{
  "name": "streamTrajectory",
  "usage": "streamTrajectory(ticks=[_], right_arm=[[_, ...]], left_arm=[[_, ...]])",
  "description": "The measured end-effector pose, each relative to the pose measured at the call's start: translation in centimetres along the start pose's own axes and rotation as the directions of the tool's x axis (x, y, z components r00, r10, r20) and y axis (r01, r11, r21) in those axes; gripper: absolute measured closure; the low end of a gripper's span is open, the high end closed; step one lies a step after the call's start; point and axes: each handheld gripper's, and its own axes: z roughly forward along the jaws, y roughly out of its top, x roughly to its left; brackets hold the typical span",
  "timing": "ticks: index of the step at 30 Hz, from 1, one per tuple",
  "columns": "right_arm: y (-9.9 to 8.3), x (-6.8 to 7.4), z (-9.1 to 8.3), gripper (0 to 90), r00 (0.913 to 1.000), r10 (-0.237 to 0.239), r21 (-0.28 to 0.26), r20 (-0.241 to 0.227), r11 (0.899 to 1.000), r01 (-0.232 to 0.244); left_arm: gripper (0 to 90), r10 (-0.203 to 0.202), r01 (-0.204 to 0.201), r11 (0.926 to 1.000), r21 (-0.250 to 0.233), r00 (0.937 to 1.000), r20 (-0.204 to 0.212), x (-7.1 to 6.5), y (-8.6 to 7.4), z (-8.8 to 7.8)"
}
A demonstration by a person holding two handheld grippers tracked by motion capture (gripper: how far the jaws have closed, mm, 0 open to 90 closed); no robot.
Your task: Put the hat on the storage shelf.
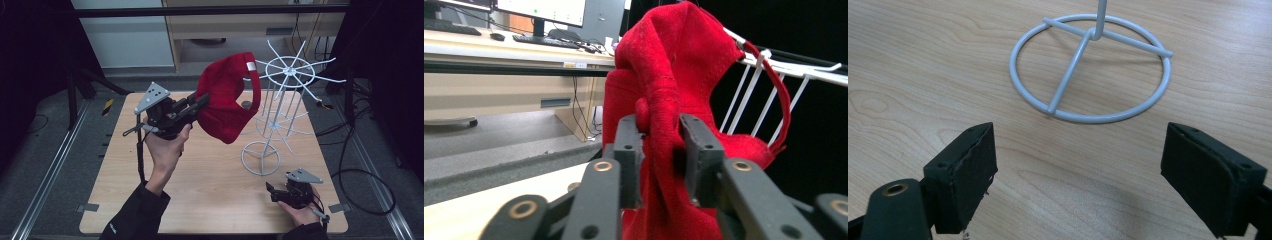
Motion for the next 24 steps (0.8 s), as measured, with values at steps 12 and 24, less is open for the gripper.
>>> streamTrajectory(ticks=[12, 24], right_arm=[[0.0, -0.1, 0.0, 15.1, 1.0000, 0.001, 0.001, 0.003, 1.000, -0.001], [-0.2, -0.2, 0.0, 15.1, 0.9999, 0.002, 0.002, 0.013, 1.000, -0.002]], left_arm=[[42.7, 0.114, -0.114, 0.9932, -0.023, 0.9935, -0.001, 0.2, -0.7, -2.2], [37.3, 0.127, -0.125, 0.9916, 0.032, 0.9898, -0.065, 3.0, -3.8, -5.8]])
